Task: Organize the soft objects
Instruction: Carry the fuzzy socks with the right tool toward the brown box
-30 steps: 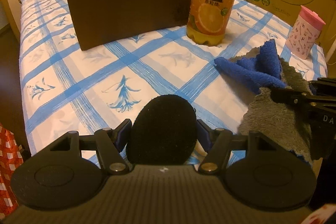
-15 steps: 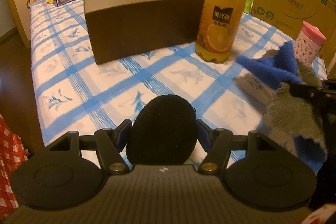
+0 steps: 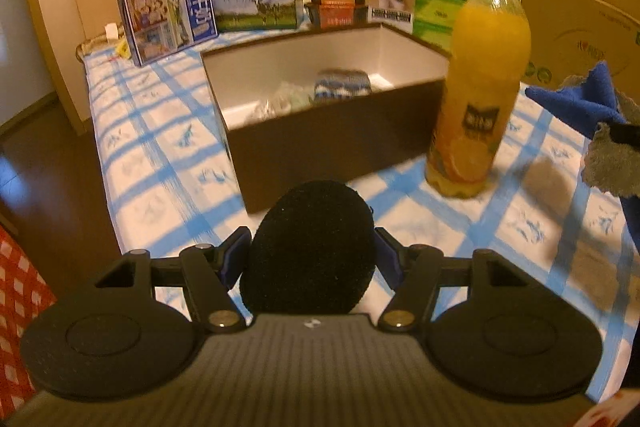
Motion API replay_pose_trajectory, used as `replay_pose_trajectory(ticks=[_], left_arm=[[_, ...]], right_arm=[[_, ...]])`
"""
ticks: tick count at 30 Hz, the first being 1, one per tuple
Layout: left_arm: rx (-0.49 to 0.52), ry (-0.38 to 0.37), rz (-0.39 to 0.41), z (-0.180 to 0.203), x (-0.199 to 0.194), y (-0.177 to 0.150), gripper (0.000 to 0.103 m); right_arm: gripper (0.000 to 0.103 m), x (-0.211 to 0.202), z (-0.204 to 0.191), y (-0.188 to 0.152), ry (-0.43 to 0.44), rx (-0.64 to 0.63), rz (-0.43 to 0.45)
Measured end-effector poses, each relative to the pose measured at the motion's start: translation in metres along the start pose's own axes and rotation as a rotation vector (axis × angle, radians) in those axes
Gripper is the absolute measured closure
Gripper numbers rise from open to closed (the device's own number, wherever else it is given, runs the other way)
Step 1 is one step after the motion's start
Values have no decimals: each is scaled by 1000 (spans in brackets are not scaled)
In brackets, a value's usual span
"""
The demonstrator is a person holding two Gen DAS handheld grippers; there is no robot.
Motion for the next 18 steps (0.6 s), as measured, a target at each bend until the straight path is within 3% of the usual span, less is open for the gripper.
replay_pose_trajectory(ticks=[10,18], left_arm=[[36,-10,25,-20,8,52,40],[24,5,43,-41,36,101,40]], right_arm=[[79,38,29,64,4,-80,52],[79,91,40,121,21,-151,87]])
Point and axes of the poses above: each gripper's, at about its wrist camera, not at the fingertips, and x roughly the way its jaws point, z to its right, y to its top, the point moved 9 cm from there along x, roughly the way its jaws point, and after that the axes turned 6 degrees about -y, right-handed, at the moved point
